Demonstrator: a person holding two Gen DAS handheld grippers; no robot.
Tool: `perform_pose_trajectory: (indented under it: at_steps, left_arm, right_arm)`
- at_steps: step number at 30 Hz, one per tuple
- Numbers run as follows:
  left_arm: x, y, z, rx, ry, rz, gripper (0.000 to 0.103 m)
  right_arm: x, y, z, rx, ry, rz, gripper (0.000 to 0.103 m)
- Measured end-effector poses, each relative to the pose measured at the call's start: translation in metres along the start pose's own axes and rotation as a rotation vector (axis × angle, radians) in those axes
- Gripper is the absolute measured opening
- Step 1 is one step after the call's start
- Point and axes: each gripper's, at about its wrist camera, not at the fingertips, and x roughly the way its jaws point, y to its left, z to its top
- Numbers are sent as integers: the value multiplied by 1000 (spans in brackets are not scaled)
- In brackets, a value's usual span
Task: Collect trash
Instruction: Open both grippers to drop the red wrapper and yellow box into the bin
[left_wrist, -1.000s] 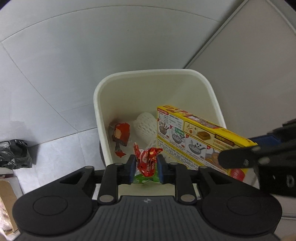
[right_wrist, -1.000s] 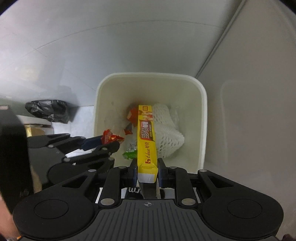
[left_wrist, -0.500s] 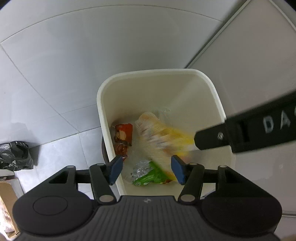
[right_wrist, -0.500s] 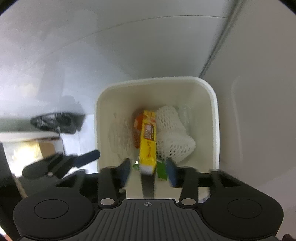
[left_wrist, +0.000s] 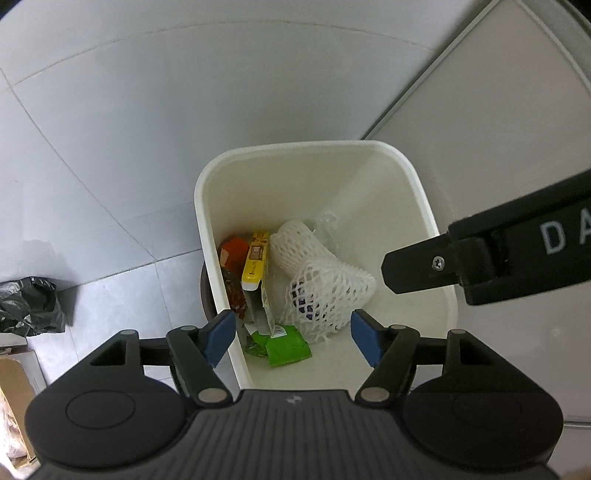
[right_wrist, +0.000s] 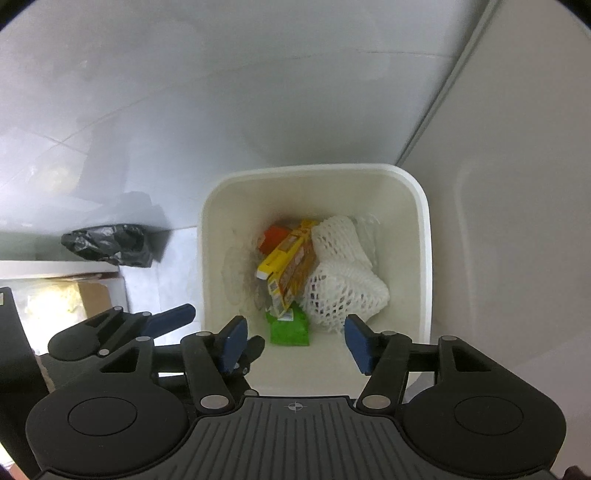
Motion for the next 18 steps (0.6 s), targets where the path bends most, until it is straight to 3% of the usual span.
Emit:
perform_pose_trajectory:
  at_steps: [9,18]
  left_arm:
    - [-21,-5,-3,-5,-38,-4,75]
    - [-51,-14,-4,-6,-87,17,91]
  right_arm:
    - [-40,3,-12,-12,-74,46,70]
    - [-105,3,-36,-77,-226,123,78]
